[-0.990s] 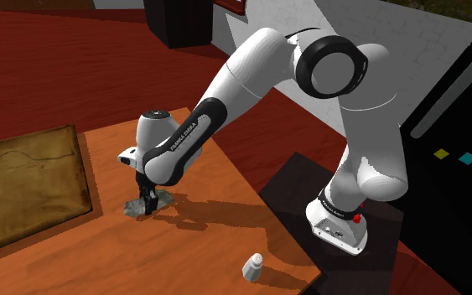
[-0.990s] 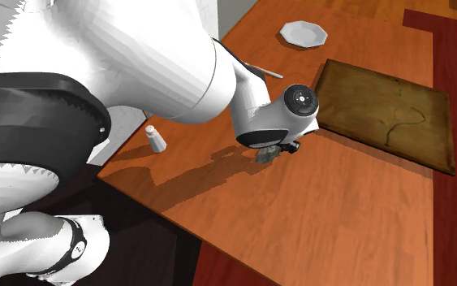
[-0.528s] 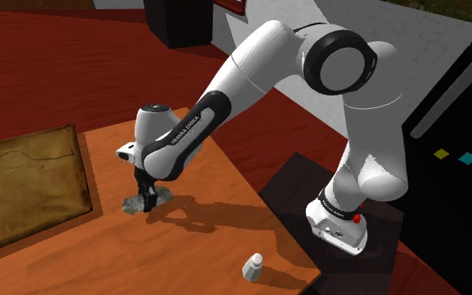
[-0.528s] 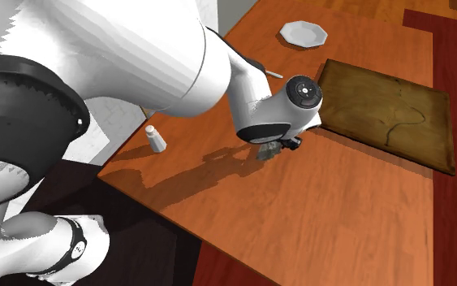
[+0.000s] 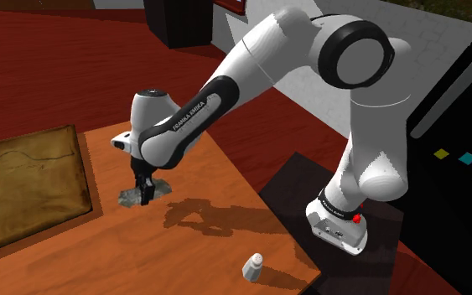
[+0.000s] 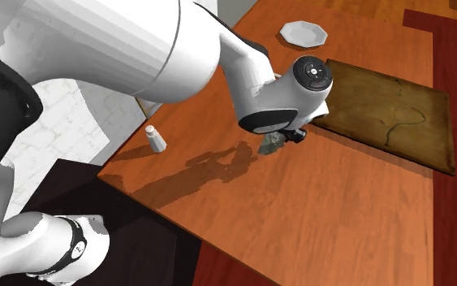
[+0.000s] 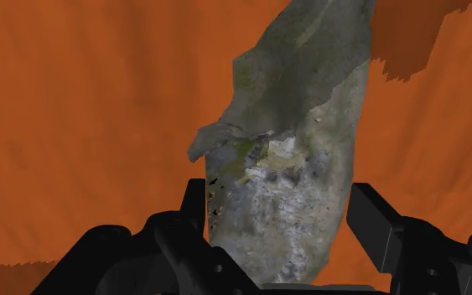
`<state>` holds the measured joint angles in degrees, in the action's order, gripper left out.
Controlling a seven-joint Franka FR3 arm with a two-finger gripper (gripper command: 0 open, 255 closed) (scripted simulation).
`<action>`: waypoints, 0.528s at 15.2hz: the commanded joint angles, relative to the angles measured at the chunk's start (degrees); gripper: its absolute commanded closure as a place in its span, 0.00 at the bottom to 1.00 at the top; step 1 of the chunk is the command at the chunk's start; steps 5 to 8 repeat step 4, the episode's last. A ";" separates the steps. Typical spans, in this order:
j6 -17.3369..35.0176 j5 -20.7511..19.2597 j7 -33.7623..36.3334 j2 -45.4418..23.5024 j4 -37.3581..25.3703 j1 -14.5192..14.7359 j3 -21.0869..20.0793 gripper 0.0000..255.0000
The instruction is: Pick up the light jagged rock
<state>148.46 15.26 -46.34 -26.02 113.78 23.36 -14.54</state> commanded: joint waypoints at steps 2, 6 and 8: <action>-1.78 -0.06 0.48 1.70 -0.10 -0.07 0.00 1.00; -1.87 -0.06 0.50 1.79 -0.11 -0.08 0.00 1.00; -1.87 -0.06 0.50 1.79 -0.11 -0.08 0.00 1.00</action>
